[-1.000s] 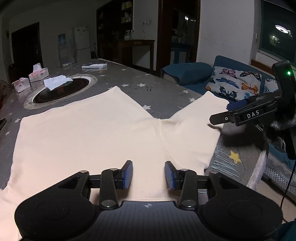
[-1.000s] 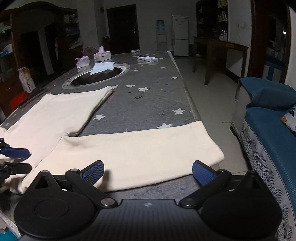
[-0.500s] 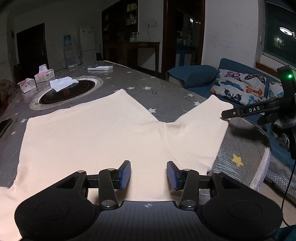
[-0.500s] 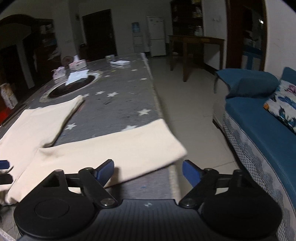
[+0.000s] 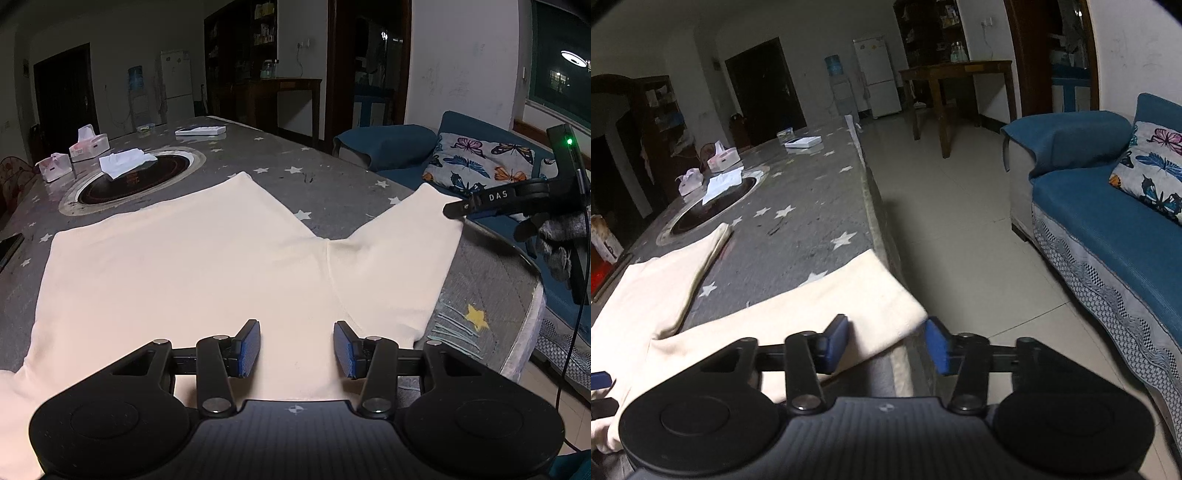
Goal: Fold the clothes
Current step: 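Grasp the sleeve with the right gripper and lift it over the body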
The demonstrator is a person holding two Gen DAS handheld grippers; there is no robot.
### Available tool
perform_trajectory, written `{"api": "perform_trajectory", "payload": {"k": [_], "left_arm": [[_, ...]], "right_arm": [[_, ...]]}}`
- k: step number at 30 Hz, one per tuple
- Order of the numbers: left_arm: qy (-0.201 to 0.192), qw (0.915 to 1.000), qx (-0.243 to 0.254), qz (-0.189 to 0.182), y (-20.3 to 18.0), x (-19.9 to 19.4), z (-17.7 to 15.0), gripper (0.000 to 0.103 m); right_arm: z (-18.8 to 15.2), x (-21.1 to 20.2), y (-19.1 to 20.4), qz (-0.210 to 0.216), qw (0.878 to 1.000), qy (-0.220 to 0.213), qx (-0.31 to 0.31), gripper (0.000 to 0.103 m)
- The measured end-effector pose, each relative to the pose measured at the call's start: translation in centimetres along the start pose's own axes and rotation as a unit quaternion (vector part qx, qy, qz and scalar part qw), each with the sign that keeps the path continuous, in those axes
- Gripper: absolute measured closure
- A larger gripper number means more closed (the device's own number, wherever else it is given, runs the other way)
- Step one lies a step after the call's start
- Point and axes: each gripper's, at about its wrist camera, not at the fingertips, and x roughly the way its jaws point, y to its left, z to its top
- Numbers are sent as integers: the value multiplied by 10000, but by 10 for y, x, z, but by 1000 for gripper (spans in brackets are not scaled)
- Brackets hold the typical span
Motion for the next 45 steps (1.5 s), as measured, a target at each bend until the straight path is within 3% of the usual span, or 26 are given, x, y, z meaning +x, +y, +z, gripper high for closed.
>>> {"api": "perform_trajectory", "payload": {"k": [5, 7, 12, 22, 30, 37, 45], "left_arm": [[9, 10000, 32, 12, -2, 1, 0, 55], [16, 10000, 42, 13, -2, 2, 0, 55], [38, 9999, 94, 62, -3, 4, -1, 55], [18, 9998, 175, 24, -8, 1, -2, 55], [-29, 9998, 171, -58, -12, 1, -4, 55], [-229, 9997, 21, -49, -1, -17, -8, 54], [-516, 9971, -409, 372, 38, -46, -18, 52]], "right_arm": [[1, -2, 1, -98, 9998, -107, -105, 69], [1, -3, 1, -125, 9997, -162, -128, 83], [3, -5, -1, -11, 9998, -214, -14, 93], [32, -40, 20, 616, 9958, -675, 7, 97], [71, -65, 76, 1525, 9835, -888, -396, 97], [96, -74, 152, 2317, 9648, -867, -891, 97], [94, -59, 246, 3060, 9374, -570, -1559, 97]]}}
